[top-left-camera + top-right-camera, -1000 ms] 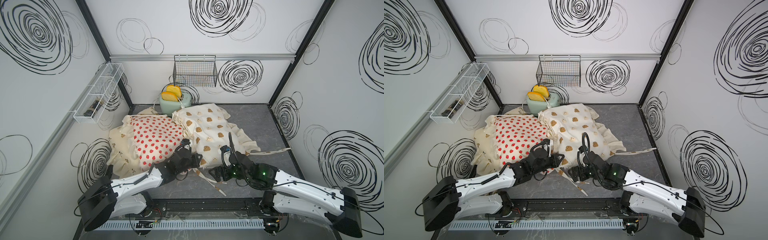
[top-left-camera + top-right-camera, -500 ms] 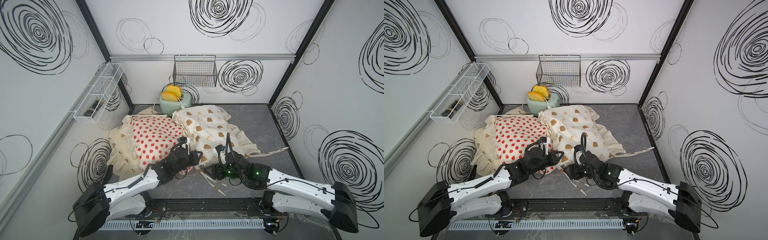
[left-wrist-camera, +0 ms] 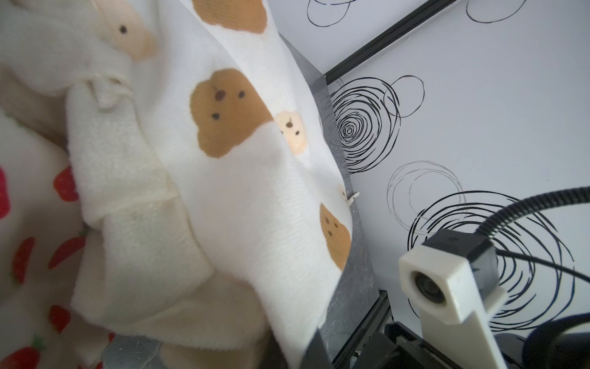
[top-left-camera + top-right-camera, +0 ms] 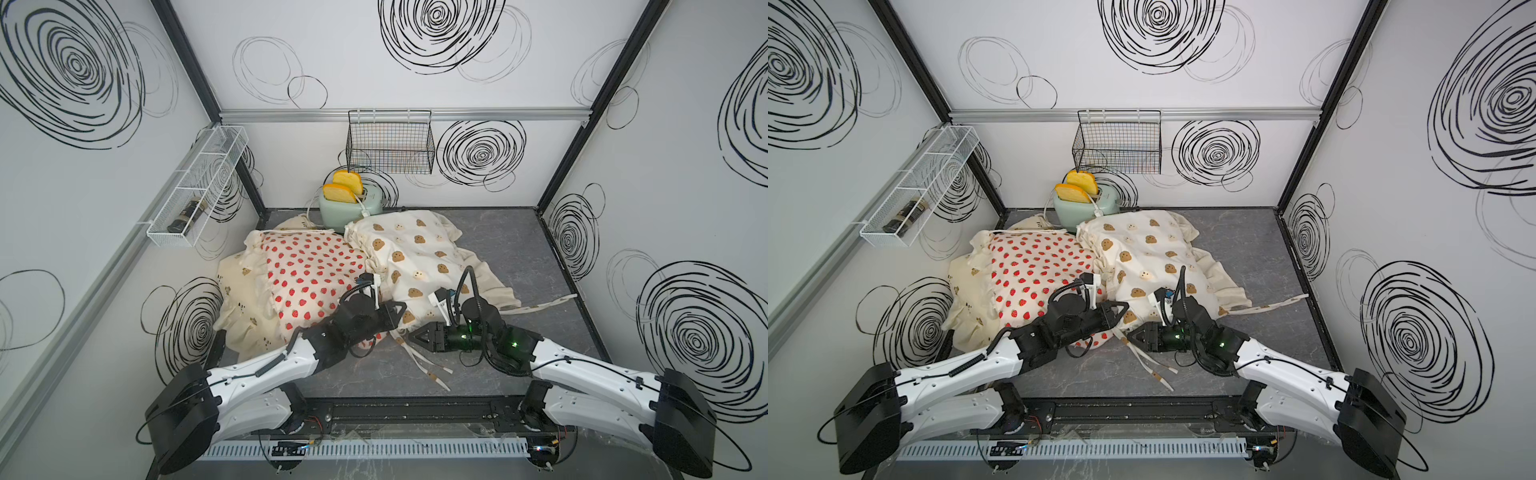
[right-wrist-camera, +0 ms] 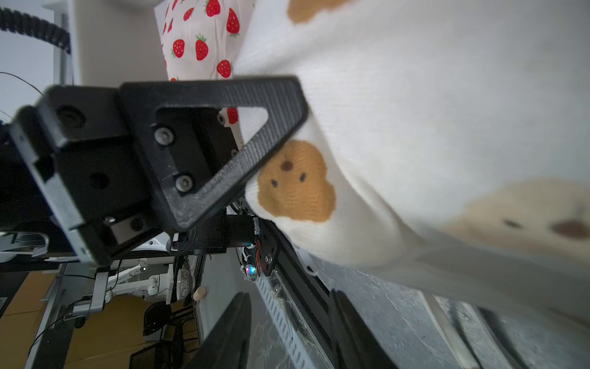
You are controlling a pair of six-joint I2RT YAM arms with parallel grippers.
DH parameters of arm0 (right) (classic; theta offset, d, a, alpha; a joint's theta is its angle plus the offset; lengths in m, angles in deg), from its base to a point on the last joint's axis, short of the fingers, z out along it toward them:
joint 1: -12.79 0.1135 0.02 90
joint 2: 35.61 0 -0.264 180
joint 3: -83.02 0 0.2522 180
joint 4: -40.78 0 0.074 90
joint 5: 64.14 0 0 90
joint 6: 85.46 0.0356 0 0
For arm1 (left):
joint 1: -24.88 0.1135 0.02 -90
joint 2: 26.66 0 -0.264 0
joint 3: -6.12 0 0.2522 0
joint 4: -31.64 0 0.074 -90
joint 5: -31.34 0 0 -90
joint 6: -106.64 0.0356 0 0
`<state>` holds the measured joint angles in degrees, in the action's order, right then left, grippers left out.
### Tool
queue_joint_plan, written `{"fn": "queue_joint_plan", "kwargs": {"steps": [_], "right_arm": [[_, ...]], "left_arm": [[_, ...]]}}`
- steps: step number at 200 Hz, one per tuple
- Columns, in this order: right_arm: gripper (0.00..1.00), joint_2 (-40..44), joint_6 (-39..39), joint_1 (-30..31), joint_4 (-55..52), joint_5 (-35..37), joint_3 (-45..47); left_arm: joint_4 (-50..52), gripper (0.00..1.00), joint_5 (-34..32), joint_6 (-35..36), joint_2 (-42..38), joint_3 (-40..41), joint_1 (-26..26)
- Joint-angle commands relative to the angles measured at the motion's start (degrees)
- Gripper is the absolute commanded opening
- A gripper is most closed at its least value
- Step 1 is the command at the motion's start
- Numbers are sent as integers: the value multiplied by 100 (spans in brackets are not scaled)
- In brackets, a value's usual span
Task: Zip up pillowcases
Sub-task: Pick up the pillowcase from the center of the board, then zip the zipper on the pillowcase.
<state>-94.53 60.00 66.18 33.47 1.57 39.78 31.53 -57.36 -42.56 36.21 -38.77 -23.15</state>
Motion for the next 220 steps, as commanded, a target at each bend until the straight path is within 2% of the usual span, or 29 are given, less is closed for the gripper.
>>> {"fn": "queue_joint_plan", "kwargs": {"steps": [1, 83, 85, 92, 220], "right_arm": [[40, -184, 202, -60, 240, -260, -45], [30, -313, 263, -231, 589, -130, -18], [29, -313, 263, -232, 581, -129, -22], [29, -322, 248, -238, 580, -116, -47], [17, -518, 159, -377, 507, -162, -305]], "left_arm": [[-503, 5, 44, -109, -108, -147, 39], [-577, 5, 115, -118, -77, -131, 36], [-576, 1, 109, -112, -74, -137, 36], [-578, 0, 124, -113, -73, -130, 37], [-604, 0, 128, -111, -99, -51, 37]]}}
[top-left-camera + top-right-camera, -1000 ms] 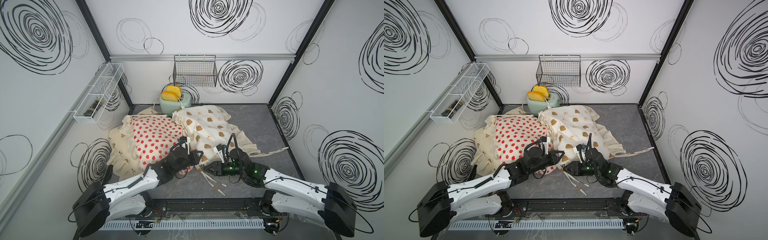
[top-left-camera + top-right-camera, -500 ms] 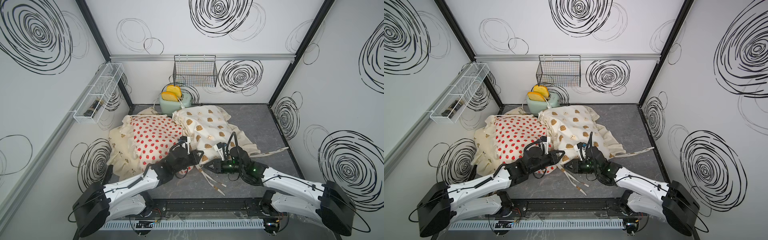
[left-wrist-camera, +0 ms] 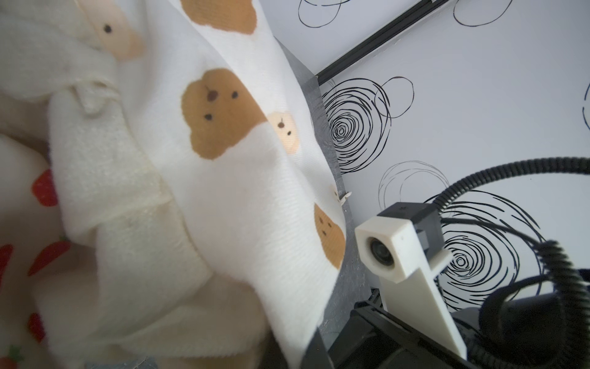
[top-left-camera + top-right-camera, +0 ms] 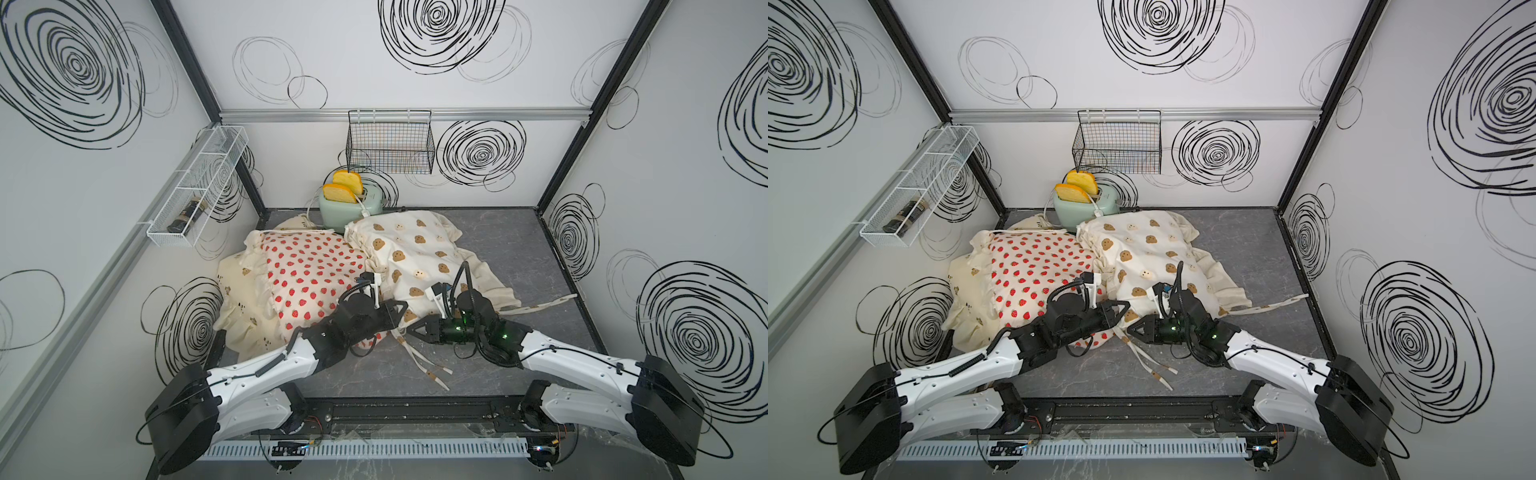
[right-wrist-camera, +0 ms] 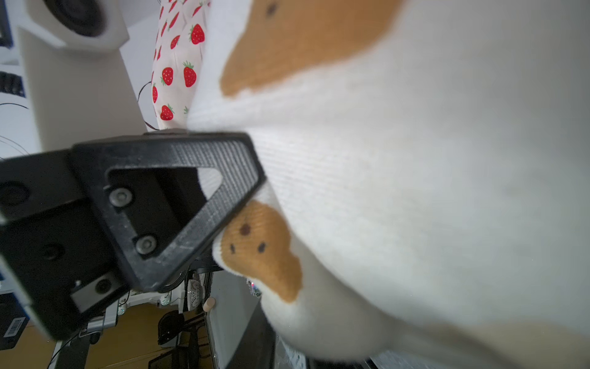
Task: Zip up pillowcases
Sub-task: Zip the zipper on the pillowcase.
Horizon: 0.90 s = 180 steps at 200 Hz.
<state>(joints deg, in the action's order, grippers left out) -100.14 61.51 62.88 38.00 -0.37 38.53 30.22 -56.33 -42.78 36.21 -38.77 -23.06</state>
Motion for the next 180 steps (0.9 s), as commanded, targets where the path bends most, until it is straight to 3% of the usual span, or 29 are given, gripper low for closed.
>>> {"fn": "queue_joint_plan", "kwargs": {"steps": [1, 119, 143, 166, 180], "right_arm": [[17, 45, 3, -45, 54, 32, -180], [2, 247, -537, -69, -1014, 379, -363], [1, 236, -693, -61, -785, 135, -381], [1, 113, -704, -60, -519, -94, -466], [1, 17, -739, -63, -576, -126, -587]], "left_arm": [[-471, 0, 24, -88, -95, -51, 25], [-185, 0, 165, 87, -153, -50, 243], [-220, 0, 322, 121, -110, -65, 302], [-231, 18, 504, 131, -65, -133, 256], [-207, 35, 599, 114, -129, -98, 244]]}}
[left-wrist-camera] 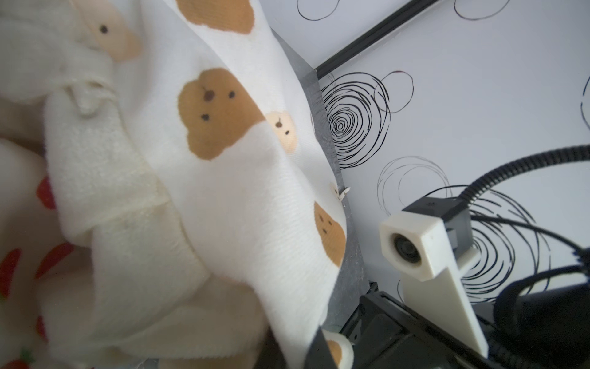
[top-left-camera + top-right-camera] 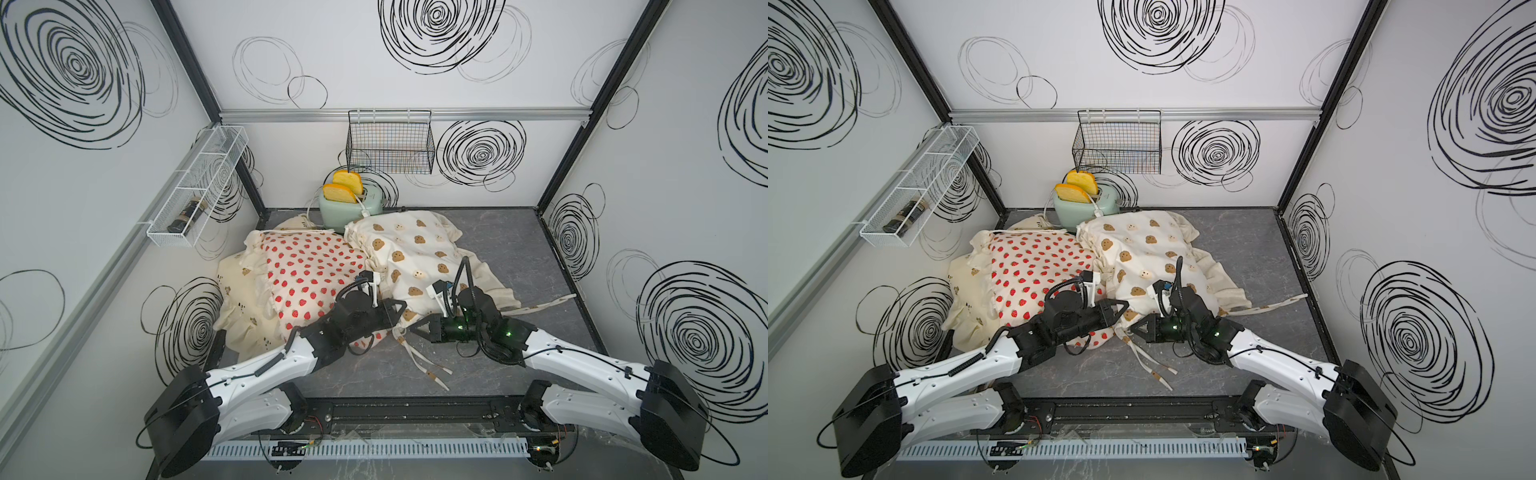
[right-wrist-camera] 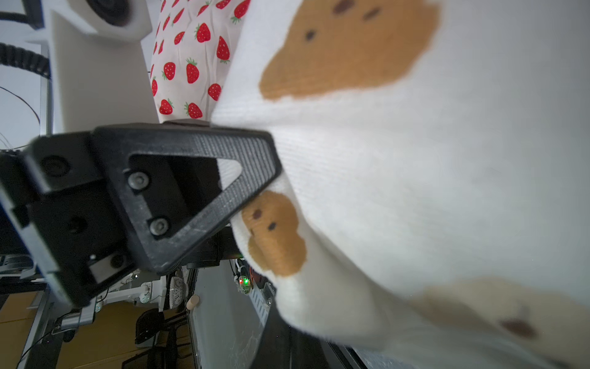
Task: Zip up pillowcases
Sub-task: Zip the zipper on the pillowcase.
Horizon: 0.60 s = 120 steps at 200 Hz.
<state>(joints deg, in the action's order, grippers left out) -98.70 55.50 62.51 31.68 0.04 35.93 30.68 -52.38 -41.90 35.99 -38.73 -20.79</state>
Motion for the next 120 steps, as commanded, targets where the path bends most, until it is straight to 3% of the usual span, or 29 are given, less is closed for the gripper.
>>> {"fn": "queue_joint_plan", "kwargs": {"steps": [1, 29, 76, 120], "right_arm": [[1, -135, -143, -24, 49, -173, -334], [1, -169, -185, -32, 36, -195, -421], [1, -154, -192, -36, 106, -229, -351], [1, -128, -192, -32, 111, -248, -342]], "left_arm": [[-252, 35, 214, 27, -110, -96, 15], [71, 46, 261, 40, -493, 104, 39], [563, 49, 101, -132, -1391, 577, 23], [475, 47, 291, -188, -1290, 656, -112]]}}
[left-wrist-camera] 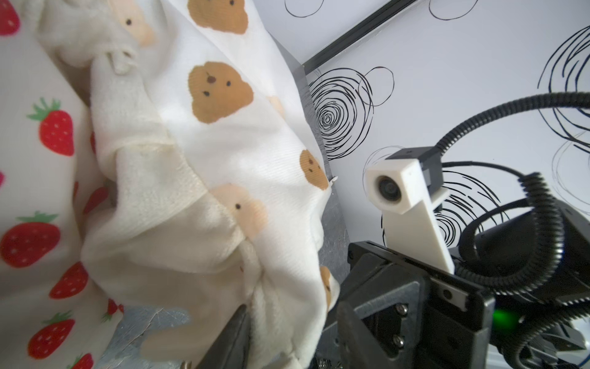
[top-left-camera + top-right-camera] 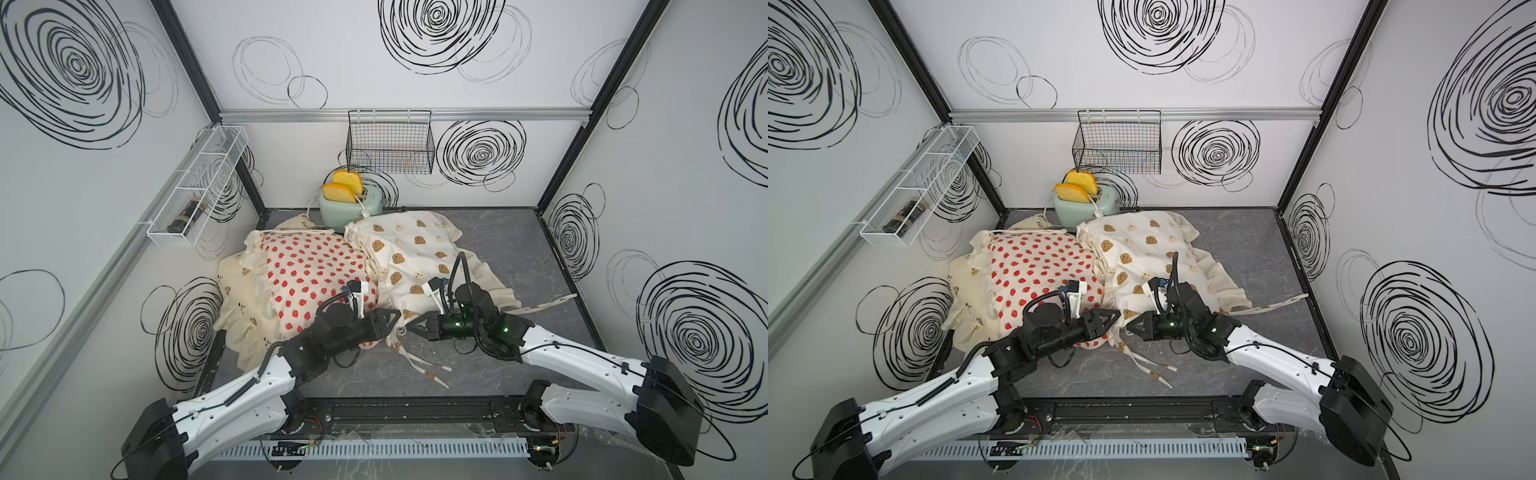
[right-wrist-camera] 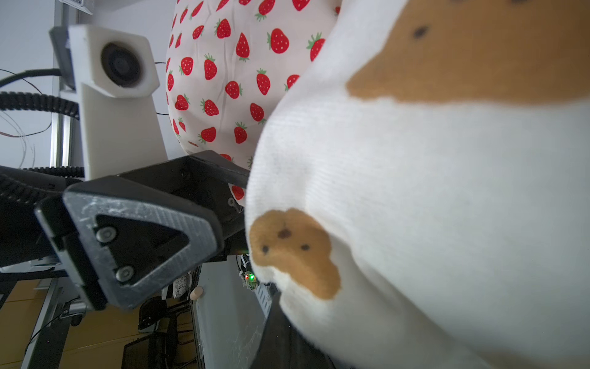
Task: Zip up pillowcases
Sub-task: Zip the zipper on the pillowcase.
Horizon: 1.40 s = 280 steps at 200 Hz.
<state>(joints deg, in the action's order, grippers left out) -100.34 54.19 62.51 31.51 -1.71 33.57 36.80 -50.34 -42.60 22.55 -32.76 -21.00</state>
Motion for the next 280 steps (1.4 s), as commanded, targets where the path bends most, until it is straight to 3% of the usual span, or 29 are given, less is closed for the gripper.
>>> {"fn": "queue_joint_plan", "kwargs": {"steps": [1, 55, 81, 119, 155, 158, 191, 246, 280], "right_arm": [[1, 37, -61, -32, 130, -73, -106], [1, -22, -65, -35, 166, -99, -111], [1, -41, -102, -32, 131, -99, -132], [3, -53, -171, -25, 1, -43, -158], [7, -7, -385, 9, -338, 202, -276], [8, 3, -404, 18, -370, 238, -292], [17, 59, -683, 188, -862, 688, -543], [37, 391, -1278, 710, -1933, 2024, -962], [40, 626, -1530, 1044, -2646, 3011, -1122]], "left_arm": [[-148, 48, 85, -116, 54, 55, -93], [-861, 46, 263, -170, 461, 64, -187], [-967, 36, 156, -149, 548, 70, -163], [-1147, 11, 196, -186, 730, 50, -137], [-1107, 5, 186, -160, 704, 43, -102], [-1103, 0, 182, -166, 700, 38, -101], [-1077, 0, 187, -230, 618, 56, -42], [-985, 0, 234, -344, 417, 65, 65], [-889, 0, 289, -372, 349, 43, 90]]}}
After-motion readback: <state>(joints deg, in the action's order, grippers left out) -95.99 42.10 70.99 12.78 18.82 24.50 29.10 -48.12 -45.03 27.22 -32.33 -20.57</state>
